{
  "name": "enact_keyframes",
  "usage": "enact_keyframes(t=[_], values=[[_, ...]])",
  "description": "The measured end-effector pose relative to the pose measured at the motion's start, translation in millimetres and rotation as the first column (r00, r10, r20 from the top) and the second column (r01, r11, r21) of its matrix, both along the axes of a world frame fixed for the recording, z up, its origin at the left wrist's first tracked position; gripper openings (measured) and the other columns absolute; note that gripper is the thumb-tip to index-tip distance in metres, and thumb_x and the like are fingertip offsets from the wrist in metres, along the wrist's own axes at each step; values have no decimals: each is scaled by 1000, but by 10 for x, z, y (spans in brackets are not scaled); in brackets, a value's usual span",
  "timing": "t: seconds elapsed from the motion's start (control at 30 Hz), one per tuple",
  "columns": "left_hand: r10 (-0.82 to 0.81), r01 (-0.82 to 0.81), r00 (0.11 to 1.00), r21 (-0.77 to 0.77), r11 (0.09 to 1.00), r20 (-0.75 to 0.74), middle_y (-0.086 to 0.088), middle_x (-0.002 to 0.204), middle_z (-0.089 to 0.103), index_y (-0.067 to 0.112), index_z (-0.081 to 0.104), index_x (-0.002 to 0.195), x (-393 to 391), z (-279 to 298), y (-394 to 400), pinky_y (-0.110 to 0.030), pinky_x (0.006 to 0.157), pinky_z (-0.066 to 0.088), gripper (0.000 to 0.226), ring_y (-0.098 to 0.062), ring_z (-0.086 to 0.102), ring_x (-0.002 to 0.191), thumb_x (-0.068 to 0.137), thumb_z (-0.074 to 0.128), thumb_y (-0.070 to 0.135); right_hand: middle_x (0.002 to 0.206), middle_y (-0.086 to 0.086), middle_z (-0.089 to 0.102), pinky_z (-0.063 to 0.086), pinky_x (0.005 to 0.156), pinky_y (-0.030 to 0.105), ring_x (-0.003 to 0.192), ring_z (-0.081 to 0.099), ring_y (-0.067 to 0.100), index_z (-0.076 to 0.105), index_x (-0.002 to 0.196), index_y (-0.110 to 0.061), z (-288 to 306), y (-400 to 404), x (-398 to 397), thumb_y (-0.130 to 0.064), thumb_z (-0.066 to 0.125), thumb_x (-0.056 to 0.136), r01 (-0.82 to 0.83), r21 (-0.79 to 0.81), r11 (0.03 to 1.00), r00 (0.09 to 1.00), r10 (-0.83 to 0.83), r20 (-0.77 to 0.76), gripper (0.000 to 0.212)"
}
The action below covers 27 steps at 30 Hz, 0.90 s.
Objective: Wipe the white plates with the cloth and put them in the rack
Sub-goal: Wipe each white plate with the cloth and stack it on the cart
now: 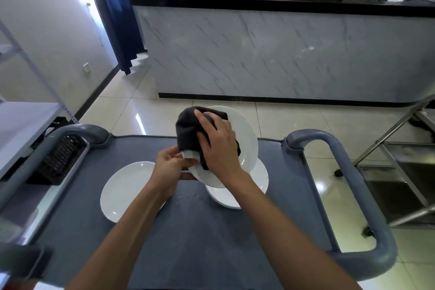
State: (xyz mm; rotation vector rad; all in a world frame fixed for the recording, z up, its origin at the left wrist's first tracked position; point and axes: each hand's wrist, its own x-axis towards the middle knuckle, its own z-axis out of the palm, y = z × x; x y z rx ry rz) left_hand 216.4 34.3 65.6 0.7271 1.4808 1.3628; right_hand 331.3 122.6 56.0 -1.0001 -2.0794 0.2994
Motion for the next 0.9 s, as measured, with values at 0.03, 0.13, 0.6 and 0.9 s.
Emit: enact_keyframes(t=[0.03, 0.13, 0.6, 0.9], values=[[9, -9, 1000, 6, 1000, -3, -17, 98, 76, 2, 70, 108, 0, -2, 1, -53, 69, 61, 29, -41, 73, 85, 88, 58, -14, 141, 5, 54, 48, 95, 47, 120, 51, 27, 47, 149, -27, -24, -34, -2, -31, 40, 101, -9, -6, 1000, 1000, 9, -6, 49], [23, -23, 1000, 19, 1000, -1, -21, 96, 74, -1, 70, 105, 6, -17, -21, -55, 69, 61, 27, -43, 73, 84, 87, 56, -16, 140, 4, 54, 48, 94, 46, 119, 50, 26, 49, 148, -27, -98, -122, 10, -30, 41, 101, -35, -34, 999, 999, 35, -14, 48], [-21, 21, 999, 13, 1000, 42, -18, 100, 75, 3, 72, 113, -28, -2, -46, -46, 64, 60, 38, -38, 71, 80, 83, 58, -17, 139, 6, 55, 47, 93, 48, 119, 49, 29, 50, 148, -26, 93, 316, 25, -26, 49, 102, 110, 23, 994, 994, -109, -26, 45], [114, -118, 985, 27, 993, 129, -10, 95, 77, 11, 72, 109, -49, 5, -92, -41, 62, 61, 40, -29, 71, 74, 86, 54, -16, 135, 6, 57, 49, 83, 50, 113, 52, 33, 53, 146, -25, -7, 552, 362, -22, 58, 99, 211, -19, 977, 977, -210, 34, 48]])
